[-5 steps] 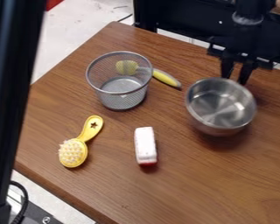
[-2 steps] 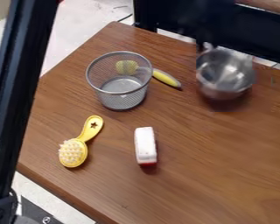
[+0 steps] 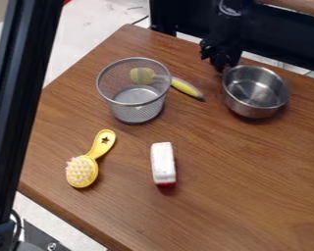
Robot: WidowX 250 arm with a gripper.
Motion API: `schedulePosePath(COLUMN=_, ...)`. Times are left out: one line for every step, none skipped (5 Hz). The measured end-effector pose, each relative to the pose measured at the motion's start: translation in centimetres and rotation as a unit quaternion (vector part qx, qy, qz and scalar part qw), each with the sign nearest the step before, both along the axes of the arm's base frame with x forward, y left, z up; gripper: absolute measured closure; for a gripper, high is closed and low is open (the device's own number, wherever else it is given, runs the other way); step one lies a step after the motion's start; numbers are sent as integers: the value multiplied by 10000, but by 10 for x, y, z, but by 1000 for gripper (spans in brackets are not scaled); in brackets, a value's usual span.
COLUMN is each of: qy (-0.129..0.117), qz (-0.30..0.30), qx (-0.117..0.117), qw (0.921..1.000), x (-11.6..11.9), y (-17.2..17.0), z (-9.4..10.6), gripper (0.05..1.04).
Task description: Moved the silver pot to the upper left corner
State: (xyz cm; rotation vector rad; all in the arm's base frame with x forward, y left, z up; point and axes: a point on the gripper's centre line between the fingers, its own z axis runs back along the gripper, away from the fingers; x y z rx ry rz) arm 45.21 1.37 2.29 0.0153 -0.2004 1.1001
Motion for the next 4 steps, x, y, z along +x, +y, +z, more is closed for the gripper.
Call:
schedulePosePath(qy=-86, qz=293, qx=-57, qw=9995, x=-1, y=6, z=-1, gripper=772)
schedulePosePath(qy=-42, qz=283, qx=-46, qw=9996, x=-3, y=10, z=-1, gripper=772)
schedulePosePath(qy=93, qz=137, qx=-375, qw=9992, x=-9, y=12, z=-7, gripper=713)
schedulePosePath(qy=162, qz=217, qx=-549, qw=9981, x=-11, y=19, z=-8, gripper=431)
